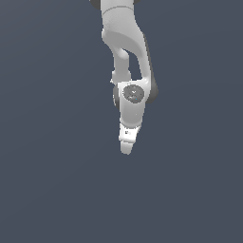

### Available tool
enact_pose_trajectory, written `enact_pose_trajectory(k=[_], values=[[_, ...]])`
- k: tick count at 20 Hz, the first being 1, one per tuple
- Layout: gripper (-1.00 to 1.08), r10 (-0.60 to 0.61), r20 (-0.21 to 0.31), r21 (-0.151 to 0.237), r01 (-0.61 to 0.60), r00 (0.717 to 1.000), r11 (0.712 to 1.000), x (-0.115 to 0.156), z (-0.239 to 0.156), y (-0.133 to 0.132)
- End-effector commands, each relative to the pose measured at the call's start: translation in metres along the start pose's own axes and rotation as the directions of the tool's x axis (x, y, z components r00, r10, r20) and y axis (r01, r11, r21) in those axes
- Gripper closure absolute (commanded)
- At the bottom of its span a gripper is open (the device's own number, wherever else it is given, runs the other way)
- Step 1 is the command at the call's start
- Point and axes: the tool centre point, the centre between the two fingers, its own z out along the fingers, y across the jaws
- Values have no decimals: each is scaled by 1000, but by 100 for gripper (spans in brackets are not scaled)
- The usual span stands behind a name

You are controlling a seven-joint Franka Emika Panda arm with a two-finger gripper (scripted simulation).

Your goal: Pick up the object and move it to a goal position.

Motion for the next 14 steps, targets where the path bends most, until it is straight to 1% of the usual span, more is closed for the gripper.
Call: enact_pose_trajectory(k=[1, 7, 14], values=[[-92, -46, 0, 0, 46, 999, 999, 0, 3, -1], [-92, -107, -1, 0, 107, 994, 994, 0, 7, -2], [-92, -114, -1, 0, 114, 993, 993, 0, 9, -2]])
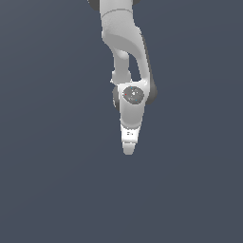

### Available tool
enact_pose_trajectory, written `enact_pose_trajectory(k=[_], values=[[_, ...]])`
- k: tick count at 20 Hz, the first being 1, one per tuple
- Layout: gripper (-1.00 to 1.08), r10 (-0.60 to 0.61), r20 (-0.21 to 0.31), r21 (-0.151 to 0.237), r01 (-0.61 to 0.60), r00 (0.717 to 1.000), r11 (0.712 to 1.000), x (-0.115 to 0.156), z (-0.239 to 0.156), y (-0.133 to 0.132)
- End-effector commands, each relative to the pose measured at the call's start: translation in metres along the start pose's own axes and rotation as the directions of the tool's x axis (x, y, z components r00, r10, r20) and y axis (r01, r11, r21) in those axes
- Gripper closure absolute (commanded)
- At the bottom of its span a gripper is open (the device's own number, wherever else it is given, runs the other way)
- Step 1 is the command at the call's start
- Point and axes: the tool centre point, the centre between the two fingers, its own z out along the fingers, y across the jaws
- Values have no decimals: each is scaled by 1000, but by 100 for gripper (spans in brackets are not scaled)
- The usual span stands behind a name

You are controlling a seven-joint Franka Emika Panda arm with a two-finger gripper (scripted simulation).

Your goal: Pick up the object and move it to a goal position.

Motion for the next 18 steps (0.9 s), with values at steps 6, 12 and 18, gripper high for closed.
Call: enact_pose_trajectory(k=[6, 12, 18], values=[[-92, -3, 0, 0, 3, 1000, 1000, 0, 21, -1], [-92, -5, 0, 0, 5, 1000, 1000, 0, 46, -1], [108, -5, 0, 0, 5, 1000, 1000, 0, 50, 0]])
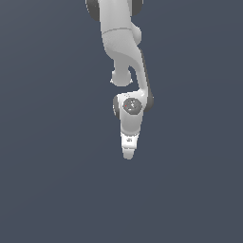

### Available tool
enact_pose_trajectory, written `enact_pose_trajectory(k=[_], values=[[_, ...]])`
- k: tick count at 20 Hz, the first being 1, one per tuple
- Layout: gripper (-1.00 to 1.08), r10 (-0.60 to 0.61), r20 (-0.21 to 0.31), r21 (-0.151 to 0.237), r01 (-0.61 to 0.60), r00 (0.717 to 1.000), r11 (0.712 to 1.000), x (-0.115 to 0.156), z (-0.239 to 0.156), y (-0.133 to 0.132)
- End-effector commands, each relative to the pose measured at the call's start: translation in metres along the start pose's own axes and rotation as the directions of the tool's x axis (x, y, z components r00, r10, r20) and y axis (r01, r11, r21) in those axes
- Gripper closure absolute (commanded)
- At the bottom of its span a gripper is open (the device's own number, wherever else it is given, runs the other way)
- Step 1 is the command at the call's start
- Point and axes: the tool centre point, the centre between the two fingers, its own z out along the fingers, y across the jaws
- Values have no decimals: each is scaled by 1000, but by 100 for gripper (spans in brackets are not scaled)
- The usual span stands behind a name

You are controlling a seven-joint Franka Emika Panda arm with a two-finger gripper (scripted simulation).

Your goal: Pick up the object and move it to a goal position.

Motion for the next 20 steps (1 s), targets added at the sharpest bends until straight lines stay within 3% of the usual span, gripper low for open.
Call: enact_pose_trajectory(k=[1, 12, 20], values=[[108, 0, 0, -1, 0, 1000, 1000, 0, 0, 0], [108, 0, 0, -1, 0, 1000, 1000, 4, -1, 0], [108, 0, 0, -1, 0, 1000, 1000, 50, -11, -7]])
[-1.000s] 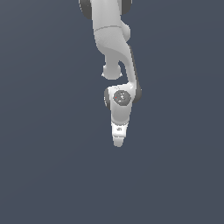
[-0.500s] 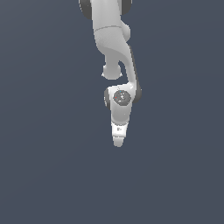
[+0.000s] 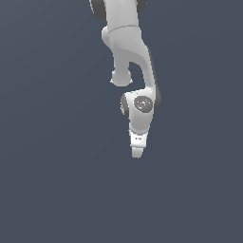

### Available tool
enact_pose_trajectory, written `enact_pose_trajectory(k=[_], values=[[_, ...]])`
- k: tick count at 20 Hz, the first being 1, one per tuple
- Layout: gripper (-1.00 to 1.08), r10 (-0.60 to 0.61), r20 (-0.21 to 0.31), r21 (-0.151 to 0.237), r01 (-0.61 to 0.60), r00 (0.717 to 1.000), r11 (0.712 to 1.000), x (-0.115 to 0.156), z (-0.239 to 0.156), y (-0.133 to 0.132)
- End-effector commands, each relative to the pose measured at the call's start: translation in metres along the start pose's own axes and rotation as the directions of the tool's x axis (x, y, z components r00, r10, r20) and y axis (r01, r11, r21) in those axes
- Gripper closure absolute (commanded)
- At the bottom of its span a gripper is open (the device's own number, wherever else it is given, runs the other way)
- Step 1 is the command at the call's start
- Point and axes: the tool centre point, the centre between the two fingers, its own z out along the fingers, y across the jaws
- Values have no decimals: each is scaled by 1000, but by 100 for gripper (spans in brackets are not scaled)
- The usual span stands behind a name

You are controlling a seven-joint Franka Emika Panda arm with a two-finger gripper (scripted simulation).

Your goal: Pick up the object and move it to a goal position.

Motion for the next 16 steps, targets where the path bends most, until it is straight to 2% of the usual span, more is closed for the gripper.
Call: enact_pose_trajectory(k=[1, 9, 12, 16], values=[[108, -2, 0, -1, 2, 1000, 1000, 23, -5, -4], [108, -2, 0, -1, 2, 1000, 1000, 110, -25, -15], [108, -2, 0, -1, 2, 1000, 1000, 133, -30, -17], [108, -1, -1, 0, 1, 1000, 1000, 151, -34, -18]])
